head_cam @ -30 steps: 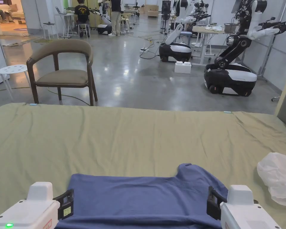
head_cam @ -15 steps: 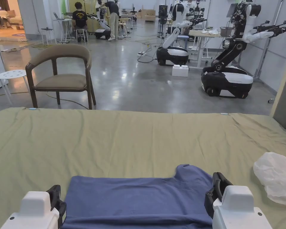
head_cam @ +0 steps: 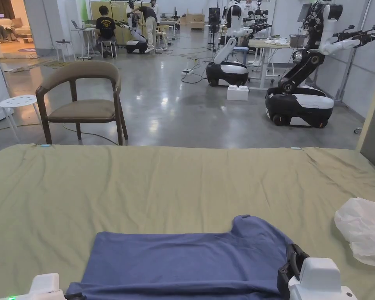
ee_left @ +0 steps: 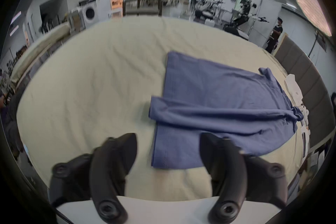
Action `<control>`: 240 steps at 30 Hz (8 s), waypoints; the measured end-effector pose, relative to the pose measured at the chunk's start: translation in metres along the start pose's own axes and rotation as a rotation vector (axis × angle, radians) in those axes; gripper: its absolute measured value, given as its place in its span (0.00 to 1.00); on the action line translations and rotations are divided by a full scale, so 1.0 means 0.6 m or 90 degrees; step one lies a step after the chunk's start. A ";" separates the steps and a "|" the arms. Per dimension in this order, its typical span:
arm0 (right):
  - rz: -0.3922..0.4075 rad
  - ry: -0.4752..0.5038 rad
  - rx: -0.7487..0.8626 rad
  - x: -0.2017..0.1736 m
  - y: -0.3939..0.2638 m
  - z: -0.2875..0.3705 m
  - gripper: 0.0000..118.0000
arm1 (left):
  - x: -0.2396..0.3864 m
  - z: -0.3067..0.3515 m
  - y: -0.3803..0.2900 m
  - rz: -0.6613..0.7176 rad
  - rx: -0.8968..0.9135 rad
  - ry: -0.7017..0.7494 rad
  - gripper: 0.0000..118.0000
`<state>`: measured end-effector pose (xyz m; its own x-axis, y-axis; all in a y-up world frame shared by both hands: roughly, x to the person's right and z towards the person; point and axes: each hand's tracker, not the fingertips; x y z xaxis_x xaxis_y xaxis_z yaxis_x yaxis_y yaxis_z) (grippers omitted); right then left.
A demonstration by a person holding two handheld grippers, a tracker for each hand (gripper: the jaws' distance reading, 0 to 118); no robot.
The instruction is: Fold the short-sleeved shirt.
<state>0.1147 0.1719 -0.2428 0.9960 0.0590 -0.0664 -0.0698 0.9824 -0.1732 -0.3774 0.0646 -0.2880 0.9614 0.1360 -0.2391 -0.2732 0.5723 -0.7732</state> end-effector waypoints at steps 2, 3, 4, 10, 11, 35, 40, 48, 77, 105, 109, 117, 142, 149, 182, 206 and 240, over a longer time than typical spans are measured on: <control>0.002 -0.003 -0.011 0.008 -0.010 -0.002 0.01 | -0.002 -0.027 -0.001 0.014 -0.037 0.004 0.69; 0.003 -0.005 -0.018 0.011 -0.014 -0.003 0.01 | -0.002 -0.042 -0.002 0.011 -0.062 0.023 0.70; 0.004 -0.007 -0.024 0.013 -0.018 -0.003 0.01 | -0.001 -0.054 -0.003 0.005 -0.083 0.037 0.69; 0.009 -0.020 -0.050 0.033 -0.036 -0.006 0.01 | 0.027 -0.065 -0.031 -0.036 -0.087 0.077 0.64; 0.008 -0.024 -0.055 0.037 -0.040 -0.007 0.01 | 0.032 -0.064 -0.033 -0.044 -0.083 0.075 0.60; -0.038 0.034 -0.502 0.222 -0.221 -0.224 0.59 | 0.061 0.033 -0.067 -0.130 0.005 0.032 0.02; -0.012 0.034 -0.513 0.196 -0.229 -0.231 0.54 | 0.056 0.023 -0.068 -0.128 -0.002 0.036 0.02; 0.066 0.053 -0.522 0.152 -0.200 -0.224 0.06 | 0.034 0.016 -0.064 -0.122 0.008 0.032 0.02; 0.081 0.055 -0.588 0.140 -0.213 0.043 0.06 | -0.012 0.152 -0.226 -0.113 -0.081 0.032 0.02; 0.006 0.011 -0.046 -0.033 0.023 0.015 0.61 | 0.144 0.237 -0.054 -0.130 0.392 0.053 0.41; -0.010 0.006 0.047 -0.059 0.058 0.025 0.49 | 0.168 0.269 -0.044 -0.123 0.481 0.060 0.30; 0.014 0.031 0.111 -0.091 0.089 0.021 0.02 | 0.168 0.294 -0.033 -0.110 0.539 0.074 0.00; 0.028 0.000 -0.092 -0.028 -0.029 -0.087 0.01 | 0.004 -0.108 0.136 -0.036 -0.027 0.002 0.57; 0.031 -0.015 -0.134 -0.009 -0.054 -0.105 0.01 | 0.032 -0.150 0.136 -0.086 -0.069 0.058 0.50; 0.003 0.035 -0.568 0.161 -0.173 -0.450 0.00 | 0.051 -0.001 0.077 -0.143 0.085 0.003 0.00; 0.018 0.081 -0.379 0.198 -0.023 -0.072 0.00 | -0.027 0.181 -0.009 -0.105 0.181 -0.039 0.00; 0.117 -0.004 -0.383 0.097 -0.051 0.070 0.66 | 0.057 0.182 -0.134 -0.203 0.197 0.020 0.37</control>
<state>0.1773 0.1529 -0.1999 0.9650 0.2206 -0.1421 -0.2570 0.6847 -0.6821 -0.3190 0.1116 -0.1696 0.9933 -0.1087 -0.0392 0.0636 0.7975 -0.6000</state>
